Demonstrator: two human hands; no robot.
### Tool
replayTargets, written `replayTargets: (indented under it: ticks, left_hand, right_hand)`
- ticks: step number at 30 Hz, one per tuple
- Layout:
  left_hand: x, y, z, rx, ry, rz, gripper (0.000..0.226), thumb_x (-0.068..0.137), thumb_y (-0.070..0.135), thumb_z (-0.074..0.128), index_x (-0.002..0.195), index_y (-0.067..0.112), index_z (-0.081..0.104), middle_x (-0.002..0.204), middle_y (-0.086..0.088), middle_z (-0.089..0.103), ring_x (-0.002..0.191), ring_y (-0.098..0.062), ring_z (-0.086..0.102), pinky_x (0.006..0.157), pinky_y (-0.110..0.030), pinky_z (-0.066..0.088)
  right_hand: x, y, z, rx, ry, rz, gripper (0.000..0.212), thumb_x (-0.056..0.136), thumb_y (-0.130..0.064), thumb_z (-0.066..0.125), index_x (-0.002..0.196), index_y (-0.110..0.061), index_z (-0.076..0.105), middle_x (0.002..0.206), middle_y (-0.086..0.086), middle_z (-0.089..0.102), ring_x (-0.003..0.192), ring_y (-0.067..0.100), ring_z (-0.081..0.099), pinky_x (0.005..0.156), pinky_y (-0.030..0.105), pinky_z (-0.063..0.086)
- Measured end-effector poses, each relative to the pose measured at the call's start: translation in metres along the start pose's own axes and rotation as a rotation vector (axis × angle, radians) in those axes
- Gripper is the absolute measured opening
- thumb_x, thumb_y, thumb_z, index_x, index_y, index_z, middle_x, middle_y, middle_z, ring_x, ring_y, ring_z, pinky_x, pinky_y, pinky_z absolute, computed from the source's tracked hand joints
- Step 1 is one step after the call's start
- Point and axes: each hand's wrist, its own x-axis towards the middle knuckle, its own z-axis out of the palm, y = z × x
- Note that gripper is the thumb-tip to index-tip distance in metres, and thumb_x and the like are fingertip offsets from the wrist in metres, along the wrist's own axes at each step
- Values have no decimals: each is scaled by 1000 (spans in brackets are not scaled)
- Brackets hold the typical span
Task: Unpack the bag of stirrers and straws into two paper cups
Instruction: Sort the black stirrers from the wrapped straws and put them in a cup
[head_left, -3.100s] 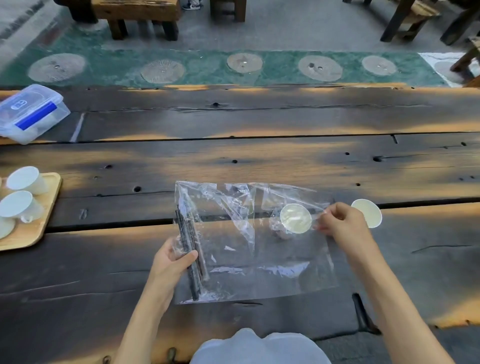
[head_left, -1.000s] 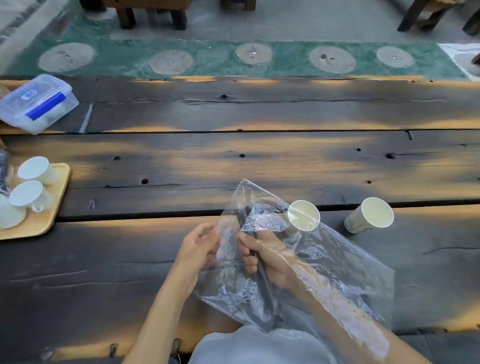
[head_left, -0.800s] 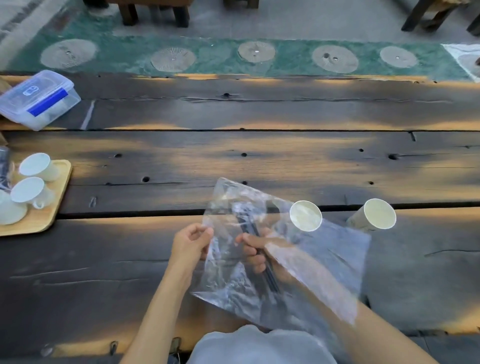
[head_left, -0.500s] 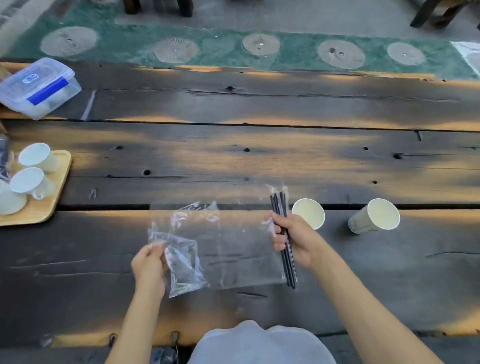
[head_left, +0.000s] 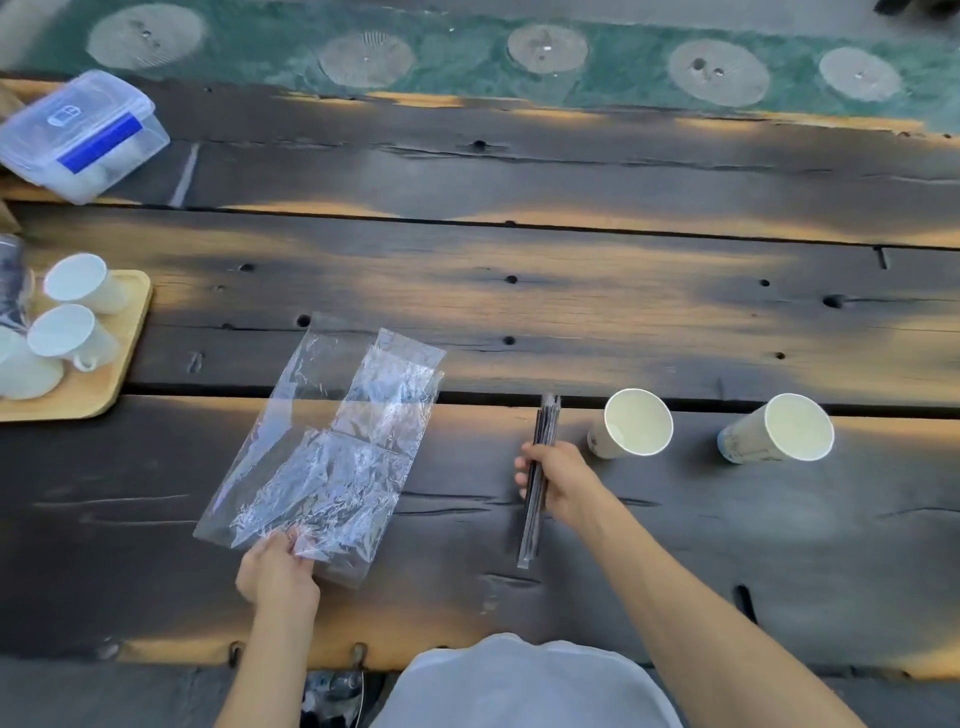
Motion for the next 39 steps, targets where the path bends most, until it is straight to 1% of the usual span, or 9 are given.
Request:
replayTargets:
  ticks: [3, 6, 8, 11, 15, 18, 27, 34, 39]
  left_hand:
    - [-2, 0, -1, 55, 77, 22, 22, 88, 9, 67, 109, 8, 59, 88, -8, 66, 67, -11, 58, 66, -26, 53]
    - [-15, 6, -5, 241, 300, 110, 45, 86, 21, 60, 128, 8, 50, 133, -15, 56, 97, -25, 58, 86, -40, 49]
    - [-37, 11, -5, 419, 376, 380, 46, 88, 12, 54, 132, 10, 46, 140, -19, 45, 114, -37, 54, 95, -46, 44]
    - [-71, 0, 7, 631, 19, 849, 40, 87, -7, 49, 126, 2, 54, 125, -24, 52, 103, -32, 55, 88, -37, 44]
    - [-89, -39, 42, 896, -543, 745, 26, 96, 1, 49, 118, 11, 56, 110, -7, 63, 101, -23, 60, 88, -34, 48]
    - [-91, -66, 63, 1081, -718, 675, 18, 96, 6, 52, 108, 18, 58, 102, -3, 64, 99, -25, 63, 89, -38, 51]
    - [-97, -91, 94, 1310, -729, 695, 14, 93, 4, 51, 99, 13, 61, 85, 0, 61, 81, -19, 56, 67, -25, 37]
    - [-120, -108, 126, 1467, -837, 766, 4, 89, 18, 62, 89, 17, 67, 80, -3, 68, 78, -23, 64, 71, -37, 55]
    - [-129, -118, 135, 1539, -802, 862, 16, 90, 23, 66, 105, 18, 60, 96, -2, 66, 85, -23, 62, 69, -35, 49]
  right_hand:
    - [20, 11, 5, -103, 76, 25, 14, 95, -3, 43, 85, -11, 47, 64, 8, 52, 48, 19, 46, 42, 22, 38]
    - [32, 17, 7, -151, 118, 27, 10, 91, 0, 43, 88, -7, 50, 66, 10, 50, 52, 20, 44, 51, 30, 43]
    - [35, 18, 7, -204, 145, 29, 9, 89, -1, 44, 88, -7, 51, 68, 9, 50, 56, 20, 44, 60, 36, 42]
    - [36, 18, 8, -259, 179, 15, 10, 87, -1, 44, 89, -5, 53, 73, 12, 54, 65, 25, 51, 64, 41, 48]
    - [29, 16, 11, -247, 194, -4, 11, 89, -1, 44, 89, -4, 54, 81, 16, 58, 72, 28, 57, 60, 35, 49]
    - [24, 15, 10, -274, 198, -38, 17, 91, -1, 43, 78, -10, 47, 69, 8, 47, 57, 18, 43, 45, 24, 33]
    - [15, 34, -27, -318, 380, -113, 30, 87, 3, 37, 95, -14, 60, 99, 9, 63, 88, 25, 56, 70, 31, 43]
    - [11, 48, -36, -366, 350, -88, 25, 87, 2, 37, 80, -16, 54, 76, 8, 60, 57, 21, 53, 56, 32, 44]
    - [13, 44, -21, -514, 301, -152, 24, 91, -3, 41, 83, -18, 57, 82, 9, 65, 67, 25, 60, 64, 40, 55]
